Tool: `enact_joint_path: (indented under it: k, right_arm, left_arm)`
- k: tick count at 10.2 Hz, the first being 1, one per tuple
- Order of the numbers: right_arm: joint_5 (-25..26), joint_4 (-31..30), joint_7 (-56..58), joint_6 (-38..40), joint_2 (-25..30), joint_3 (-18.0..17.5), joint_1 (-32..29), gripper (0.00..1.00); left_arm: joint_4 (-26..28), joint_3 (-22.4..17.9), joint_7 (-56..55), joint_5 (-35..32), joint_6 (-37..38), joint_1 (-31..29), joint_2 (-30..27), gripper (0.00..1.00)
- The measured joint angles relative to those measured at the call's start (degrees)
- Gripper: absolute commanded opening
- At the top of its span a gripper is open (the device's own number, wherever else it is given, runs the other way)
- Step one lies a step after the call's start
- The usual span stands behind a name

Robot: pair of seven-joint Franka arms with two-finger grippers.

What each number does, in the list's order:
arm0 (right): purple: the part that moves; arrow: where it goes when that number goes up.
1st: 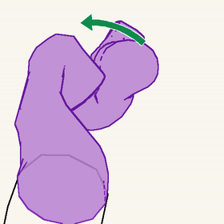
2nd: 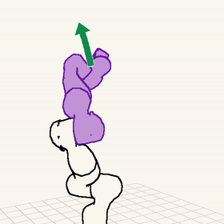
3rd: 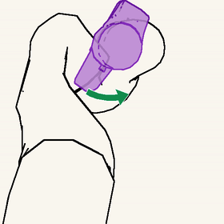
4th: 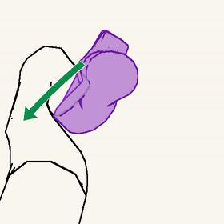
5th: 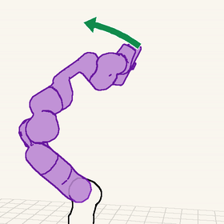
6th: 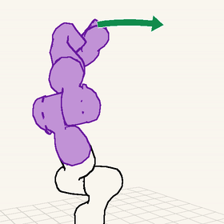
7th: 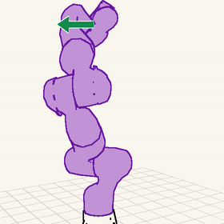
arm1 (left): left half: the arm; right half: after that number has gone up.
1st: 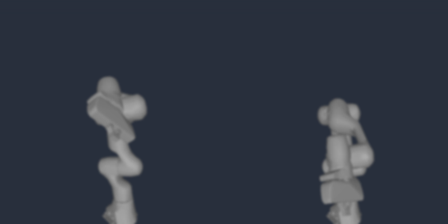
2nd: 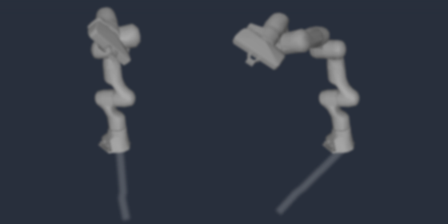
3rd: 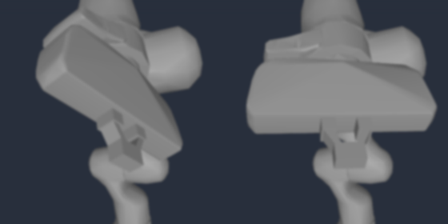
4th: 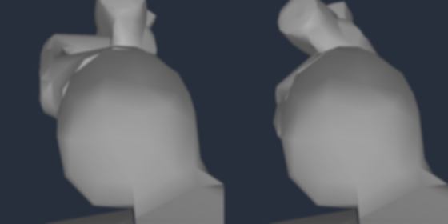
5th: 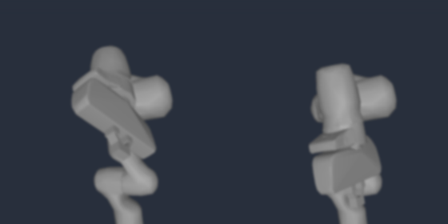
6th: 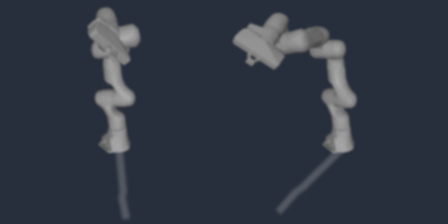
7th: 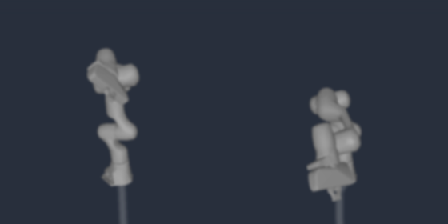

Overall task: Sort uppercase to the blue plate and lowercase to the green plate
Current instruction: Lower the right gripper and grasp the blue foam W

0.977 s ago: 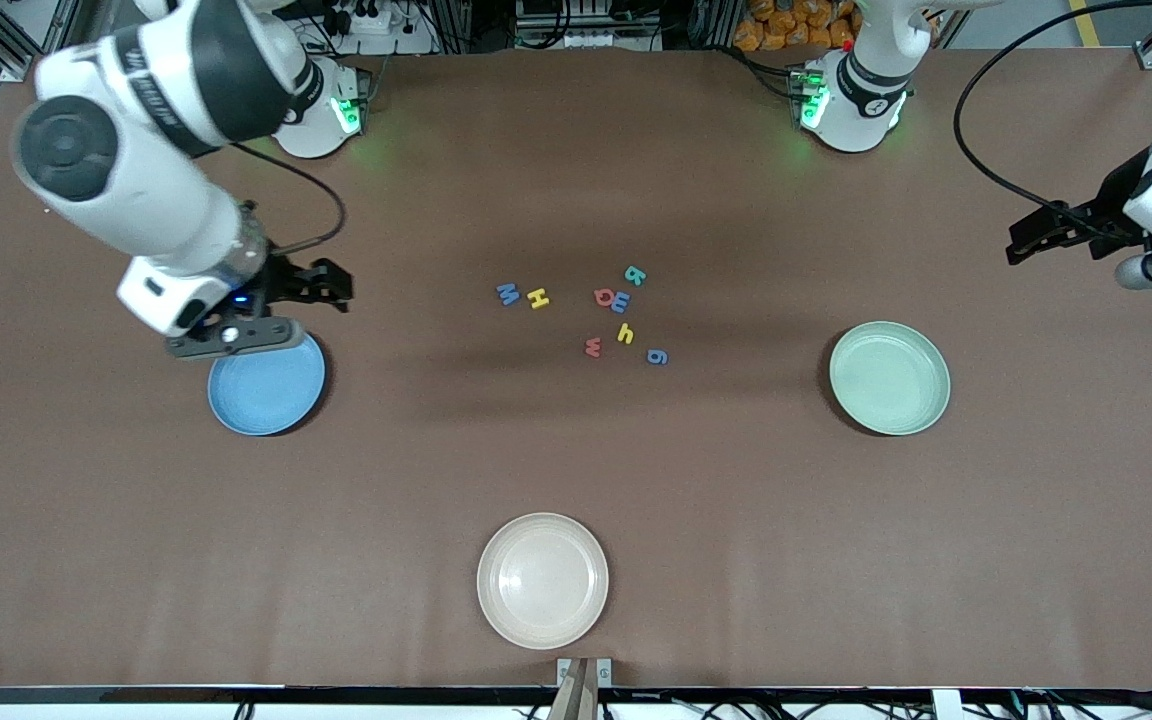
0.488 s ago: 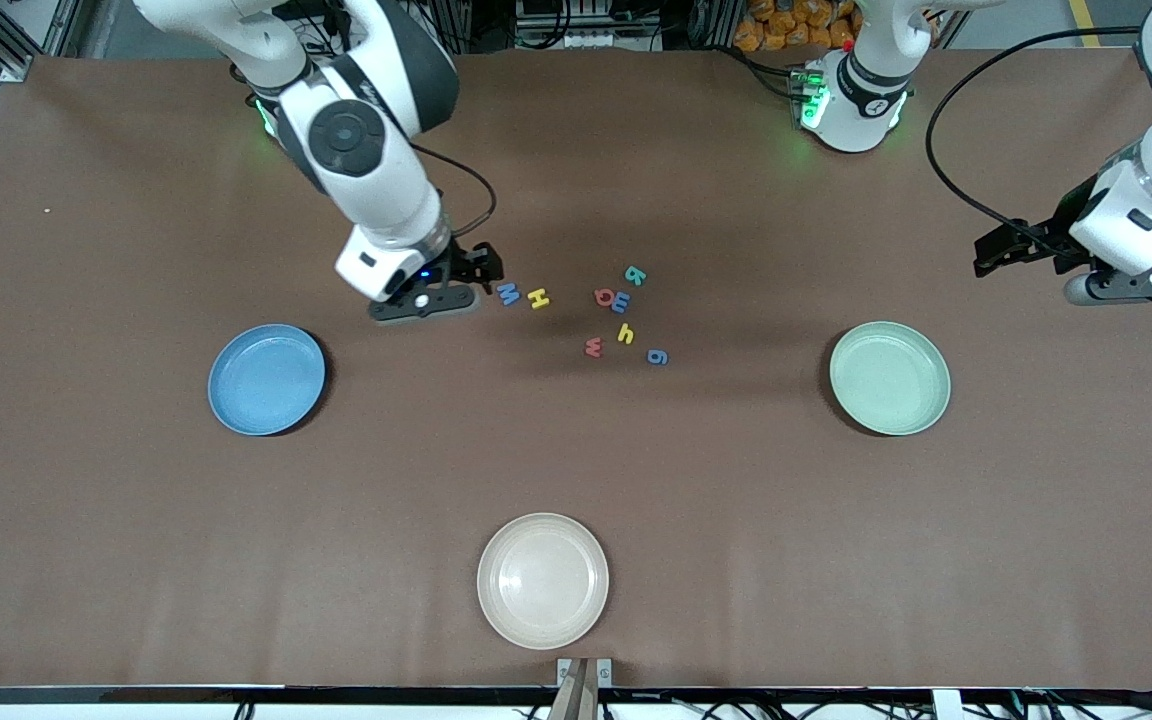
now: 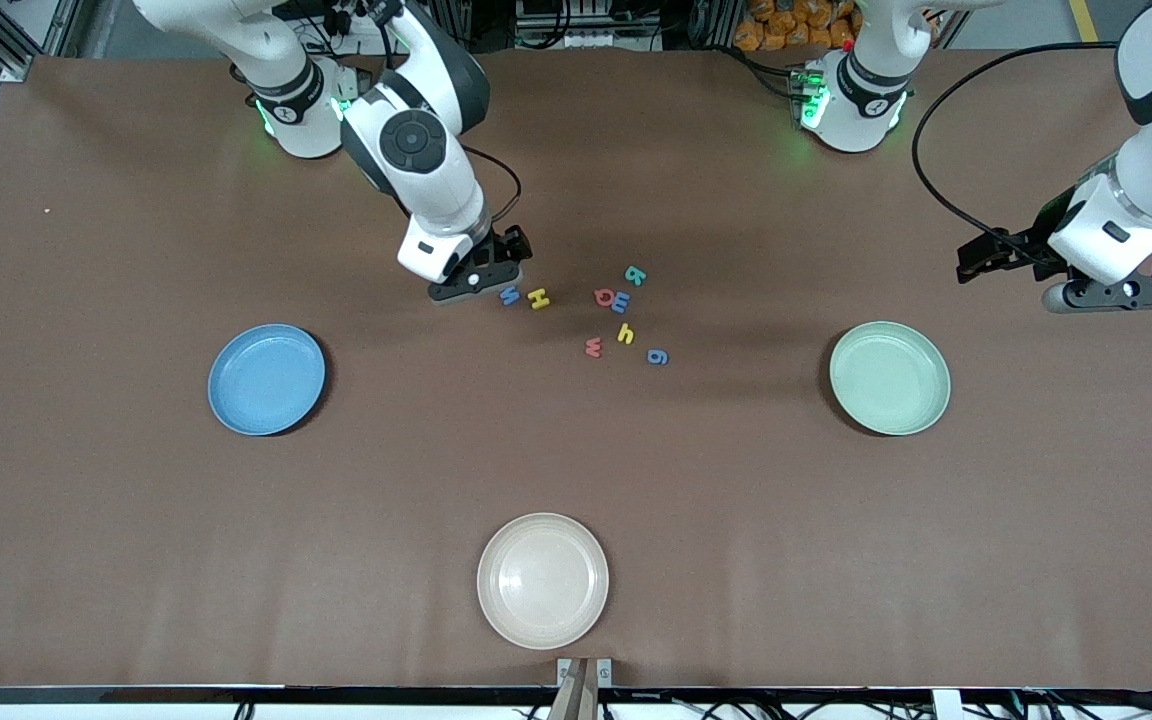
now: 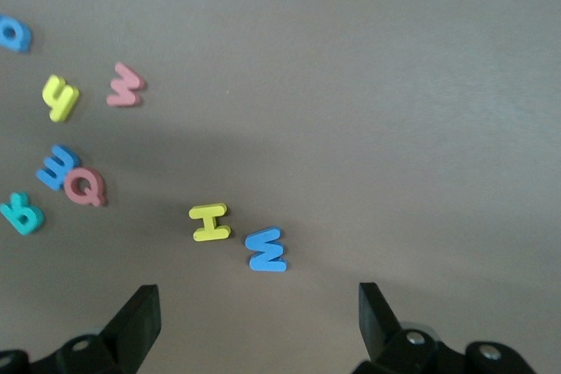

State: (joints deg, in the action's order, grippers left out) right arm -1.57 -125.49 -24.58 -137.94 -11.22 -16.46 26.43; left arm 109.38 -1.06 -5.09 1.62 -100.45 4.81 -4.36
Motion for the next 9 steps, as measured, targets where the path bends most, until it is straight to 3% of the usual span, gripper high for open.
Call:
enact_joint_path:
  k: [2, 9]
  right_arm:
    - [1.17, -2.67, 0.56, -3.73, -1.76, -0.25, 1.4, 0.87]
    - [1.56, -2.95, 0.61, -10.62, -10.29, -0.27, 3.92, 0.77]
  left_arm:
    - [0.63, 0.03, 0.0, 0.0, -0.75, 0.02, 0.0, 1.0]
    - [3.79, 0.52, 0.0, 0.06, -4.65, 0.36, 0.16, 1.0]
